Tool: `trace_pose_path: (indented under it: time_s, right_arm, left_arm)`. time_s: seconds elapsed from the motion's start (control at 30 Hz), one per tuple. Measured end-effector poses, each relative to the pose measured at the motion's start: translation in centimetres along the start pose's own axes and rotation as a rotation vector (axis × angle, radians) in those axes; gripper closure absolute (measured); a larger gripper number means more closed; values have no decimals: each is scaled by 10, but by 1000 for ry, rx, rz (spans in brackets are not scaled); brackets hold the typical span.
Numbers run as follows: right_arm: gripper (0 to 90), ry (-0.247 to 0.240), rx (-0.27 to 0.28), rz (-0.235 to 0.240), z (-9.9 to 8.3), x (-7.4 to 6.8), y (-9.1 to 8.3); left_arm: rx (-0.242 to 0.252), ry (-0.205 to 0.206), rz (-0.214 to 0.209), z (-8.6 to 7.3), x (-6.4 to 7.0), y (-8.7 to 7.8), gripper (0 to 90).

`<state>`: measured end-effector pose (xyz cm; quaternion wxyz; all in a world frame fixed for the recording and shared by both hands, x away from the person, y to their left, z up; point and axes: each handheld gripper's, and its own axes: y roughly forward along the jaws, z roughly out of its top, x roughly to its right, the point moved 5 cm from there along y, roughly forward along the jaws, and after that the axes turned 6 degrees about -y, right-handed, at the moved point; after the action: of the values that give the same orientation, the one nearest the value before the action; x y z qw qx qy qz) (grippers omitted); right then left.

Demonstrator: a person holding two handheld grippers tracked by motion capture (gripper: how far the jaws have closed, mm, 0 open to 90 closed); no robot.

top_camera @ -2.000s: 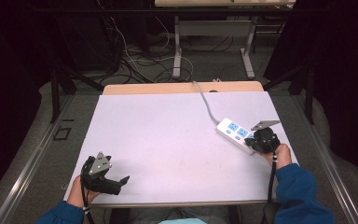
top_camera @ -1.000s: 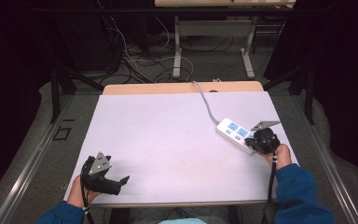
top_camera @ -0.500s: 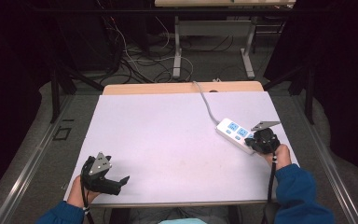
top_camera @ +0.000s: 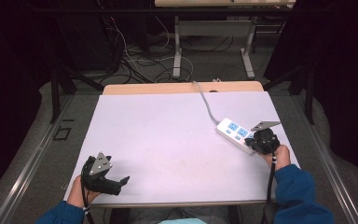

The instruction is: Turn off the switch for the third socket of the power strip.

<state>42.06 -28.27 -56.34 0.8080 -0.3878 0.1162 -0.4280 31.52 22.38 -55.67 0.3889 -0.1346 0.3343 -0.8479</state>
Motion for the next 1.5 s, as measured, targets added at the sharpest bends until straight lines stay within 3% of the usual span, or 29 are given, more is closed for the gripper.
trace_pose_path:
  time_s: [0.7, 0.87, 1.0, 1.17, 1.5]
  right_arm:
    - [900, 6, 5, -15, 0, 0, 1]
    - [900, -13, 7, -6, -1, 1, 0]
    - [900, 5, 4, -12, 0, 0, 0]
    - [900, -23, 6, -12, 0, 1, 0]
    - [900, -6, 15, -22, 2, 1, -3]
  left_arm:
    - [1, 1, 3, 0, 0, 0, 1]
    - [3, 3, 4, 0, -1, 0, 1]
    - [3, 3, 6, 0, -1, 0, 1]
    - [-1, 1, 6, 0, -1, 0, 1]
    - [2, 3, 7, 0, -1, 0, 1]
